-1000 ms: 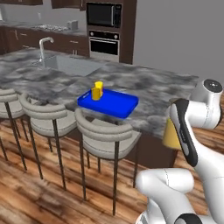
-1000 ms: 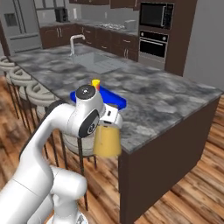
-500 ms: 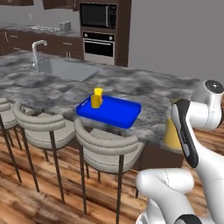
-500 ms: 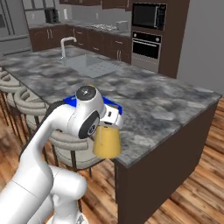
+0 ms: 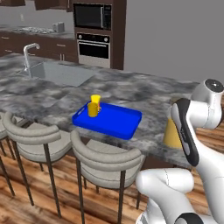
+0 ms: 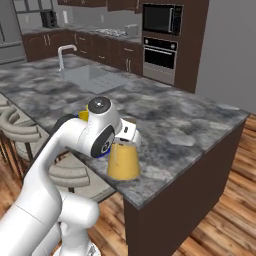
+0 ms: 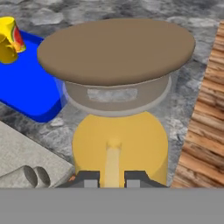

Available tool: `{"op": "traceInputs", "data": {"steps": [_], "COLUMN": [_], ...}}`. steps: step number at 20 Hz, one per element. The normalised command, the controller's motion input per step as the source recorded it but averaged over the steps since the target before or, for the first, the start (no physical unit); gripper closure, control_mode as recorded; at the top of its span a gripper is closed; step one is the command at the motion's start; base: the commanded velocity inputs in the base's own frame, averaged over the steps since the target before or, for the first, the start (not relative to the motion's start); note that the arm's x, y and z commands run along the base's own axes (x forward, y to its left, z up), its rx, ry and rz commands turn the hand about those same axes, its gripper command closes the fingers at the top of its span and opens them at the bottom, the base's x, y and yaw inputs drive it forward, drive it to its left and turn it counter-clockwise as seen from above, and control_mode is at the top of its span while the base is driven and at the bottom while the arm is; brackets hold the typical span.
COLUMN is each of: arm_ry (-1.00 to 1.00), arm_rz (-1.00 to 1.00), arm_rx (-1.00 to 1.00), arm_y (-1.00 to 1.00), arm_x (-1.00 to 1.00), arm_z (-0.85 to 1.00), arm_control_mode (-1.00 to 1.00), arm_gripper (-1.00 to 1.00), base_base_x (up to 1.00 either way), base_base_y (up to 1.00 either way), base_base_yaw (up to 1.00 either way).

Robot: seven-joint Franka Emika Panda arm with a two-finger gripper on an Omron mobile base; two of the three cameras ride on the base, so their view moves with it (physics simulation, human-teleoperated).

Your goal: There is a tray on the dining counter. Grab the cup, mug, and pitcher and place them on the tray. The pitcher may be placed next to the tray if it cannot fit the tray.

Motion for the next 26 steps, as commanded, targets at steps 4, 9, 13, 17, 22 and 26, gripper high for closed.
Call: {"op": "traceInputs", "data": {"steps": [4,9,13,17,22,26], "arm_ry": [0.0,-0.02,-0.1,-0.16,-0.14,-0.13], "arm_rz": [0.0,0.0,0.0,-0.01,-0.02,0.0], "arm_rx": [0.0,0.0,0.0,0.0,0.0,0.0], "arm_y": [0.0,0.22,0.34,0.21,0.22,0.37], "arm_x": [0.0,0.33,0.34,0.26,0.2,0.2], "arm_z": [0.0,0.0,0.09,0.35,0.32,0.18], "arm_control_mode": [1.0,-1.0,-1.0,-1.0,-1.0,-1.0], "arm_gripper": [1.0,1.0,1.0,1.0,1.0,1.0], "base_base_x": [0.62,0.25,0.0,0.0,0.0,0.0], "base_base_y": [0.05,0.09,0.0,0.0,0.0,0.0], "base_base_yaw": [-0.02,0.0,0.0,0.0,0.0,0.0]}}
